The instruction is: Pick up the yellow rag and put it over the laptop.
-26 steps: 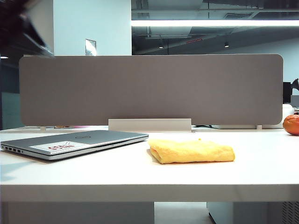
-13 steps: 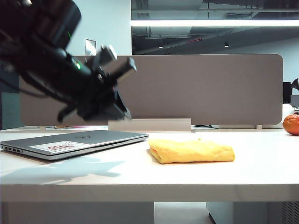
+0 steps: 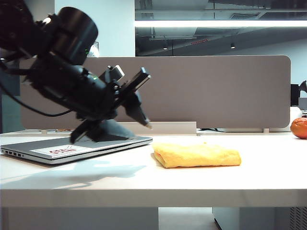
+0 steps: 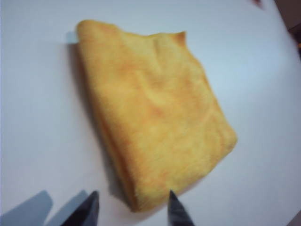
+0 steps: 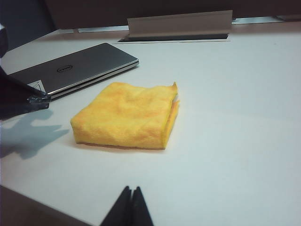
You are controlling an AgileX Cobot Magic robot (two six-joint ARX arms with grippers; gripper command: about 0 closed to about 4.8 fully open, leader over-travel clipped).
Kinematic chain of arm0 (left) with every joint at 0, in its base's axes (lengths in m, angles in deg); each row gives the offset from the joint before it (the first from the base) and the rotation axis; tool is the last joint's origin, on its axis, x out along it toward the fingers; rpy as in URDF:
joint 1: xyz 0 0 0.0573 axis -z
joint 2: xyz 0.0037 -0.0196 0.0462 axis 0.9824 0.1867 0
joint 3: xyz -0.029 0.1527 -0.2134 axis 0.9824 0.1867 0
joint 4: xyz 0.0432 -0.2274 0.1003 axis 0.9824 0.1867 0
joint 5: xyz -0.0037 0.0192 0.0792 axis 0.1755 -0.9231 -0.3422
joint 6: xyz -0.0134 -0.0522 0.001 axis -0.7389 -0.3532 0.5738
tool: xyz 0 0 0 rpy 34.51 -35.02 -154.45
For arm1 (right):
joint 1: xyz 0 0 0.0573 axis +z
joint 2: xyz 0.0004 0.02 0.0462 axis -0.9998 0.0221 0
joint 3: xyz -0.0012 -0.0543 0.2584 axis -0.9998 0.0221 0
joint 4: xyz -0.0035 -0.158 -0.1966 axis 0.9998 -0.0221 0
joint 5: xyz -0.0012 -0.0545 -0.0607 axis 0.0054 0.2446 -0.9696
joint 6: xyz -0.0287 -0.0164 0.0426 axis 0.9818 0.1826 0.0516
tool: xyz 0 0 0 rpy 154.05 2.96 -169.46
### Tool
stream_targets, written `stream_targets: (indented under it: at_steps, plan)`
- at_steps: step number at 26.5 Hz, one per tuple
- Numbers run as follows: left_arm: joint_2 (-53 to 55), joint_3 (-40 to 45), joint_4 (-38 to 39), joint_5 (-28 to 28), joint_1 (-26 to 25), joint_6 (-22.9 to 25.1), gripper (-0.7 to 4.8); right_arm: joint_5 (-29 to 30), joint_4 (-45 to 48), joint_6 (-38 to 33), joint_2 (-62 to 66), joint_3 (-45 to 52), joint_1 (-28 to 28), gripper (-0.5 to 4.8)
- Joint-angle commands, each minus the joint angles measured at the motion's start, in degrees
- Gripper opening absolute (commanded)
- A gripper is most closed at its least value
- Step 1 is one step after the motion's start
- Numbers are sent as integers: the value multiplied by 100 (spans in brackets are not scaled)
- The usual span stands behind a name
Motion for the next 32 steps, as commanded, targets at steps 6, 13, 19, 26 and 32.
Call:
stream_targets:
  at_steps: [6, 13, 19, 26, 32]
  plan:
    - [664, -782, 321, 83, 264, -109, 188, 2, 66, -2, -7, 22, -2, -6]
    - [798, -911, 940, 37, 284, -103, 195, 7, 63, -4, -7, 22, -2, -6]
    - [809, -911, 918, -28, 323, -103, 352, 4, 63, -2, -7, 22, -4, -6]
    - [927, -911, 802, -87, 332, -127, 349, 4, 66, -2, -7, 22, -4, -6]
    - [1097, -911, 603, -90, 442, -144, 344, 7, 66, -4, -7, 22, -2, -6]
